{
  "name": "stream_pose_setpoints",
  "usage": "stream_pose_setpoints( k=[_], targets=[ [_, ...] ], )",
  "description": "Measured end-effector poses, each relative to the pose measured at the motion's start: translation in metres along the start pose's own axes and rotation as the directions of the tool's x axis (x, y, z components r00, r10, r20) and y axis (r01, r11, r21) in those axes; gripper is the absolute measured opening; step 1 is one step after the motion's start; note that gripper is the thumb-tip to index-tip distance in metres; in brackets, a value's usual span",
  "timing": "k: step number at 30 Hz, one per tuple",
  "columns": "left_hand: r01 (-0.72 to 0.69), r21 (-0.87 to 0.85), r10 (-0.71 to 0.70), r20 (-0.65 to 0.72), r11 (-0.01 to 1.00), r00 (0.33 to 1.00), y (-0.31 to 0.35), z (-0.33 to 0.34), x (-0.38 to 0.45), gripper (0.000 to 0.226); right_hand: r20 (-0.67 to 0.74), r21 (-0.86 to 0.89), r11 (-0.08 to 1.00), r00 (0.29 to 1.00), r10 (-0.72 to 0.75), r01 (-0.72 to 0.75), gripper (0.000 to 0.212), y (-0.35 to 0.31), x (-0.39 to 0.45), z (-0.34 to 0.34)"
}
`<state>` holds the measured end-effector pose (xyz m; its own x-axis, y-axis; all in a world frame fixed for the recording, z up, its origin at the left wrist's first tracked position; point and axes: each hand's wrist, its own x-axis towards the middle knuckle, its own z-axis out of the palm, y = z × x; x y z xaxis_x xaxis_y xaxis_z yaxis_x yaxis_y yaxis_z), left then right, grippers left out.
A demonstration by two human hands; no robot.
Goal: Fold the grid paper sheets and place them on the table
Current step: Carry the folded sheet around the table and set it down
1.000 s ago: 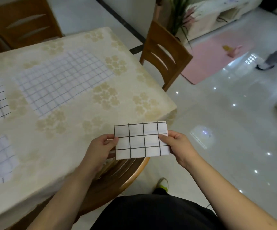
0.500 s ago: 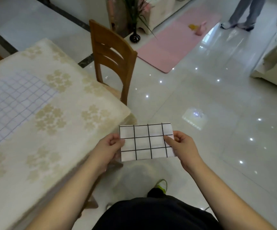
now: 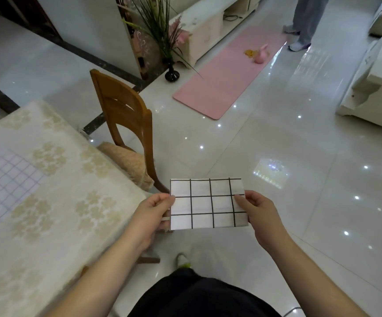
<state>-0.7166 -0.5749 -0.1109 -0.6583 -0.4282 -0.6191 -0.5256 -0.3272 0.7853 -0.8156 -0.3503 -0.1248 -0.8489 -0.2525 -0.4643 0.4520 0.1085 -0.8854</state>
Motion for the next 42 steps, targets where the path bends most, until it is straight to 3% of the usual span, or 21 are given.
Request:
stream_pose_setpoints(
  k=[16, 22, 35, 42],
  targets=[
    [-0.074, 0.002, 0.074, -0.013, 0.997, 0.997, 0.118, 0.001, 0.159, 0.011, 0.038, -0.096, 0.995, 0.999, 0.0, 0.004, 0.01, -0.105, 0.174, 0.054],
    [-0.095, 0.002, 0.095, -0.04, 0.995, 0.995, 0.168, -0.002, 0.205, 0.01, 0.047, -0.043, 0.998, 0.998, 0.041, -0.039, 0.014, -0.138, 0.226, 0.076],
    [-0.099, -0.026, 0.092, -0.206, 0.995, 0.974, 0.259, 0.051, 0.335, 0.014, 0.117, -0.088, 0.996, 0.993, 0.003, 0.007, 0.008, -0.218, 0.411, 0.086],
    [-0.104, -0.024, 0.093, -0.281, 0.994, 0.955, 0.319, 0.079, 0.385, 0.015, 0.263, -0.166, 0.985, 0.965, -0.003, 0.048, 0.009, -0.282, 0.503, 0.084]
  ],
)
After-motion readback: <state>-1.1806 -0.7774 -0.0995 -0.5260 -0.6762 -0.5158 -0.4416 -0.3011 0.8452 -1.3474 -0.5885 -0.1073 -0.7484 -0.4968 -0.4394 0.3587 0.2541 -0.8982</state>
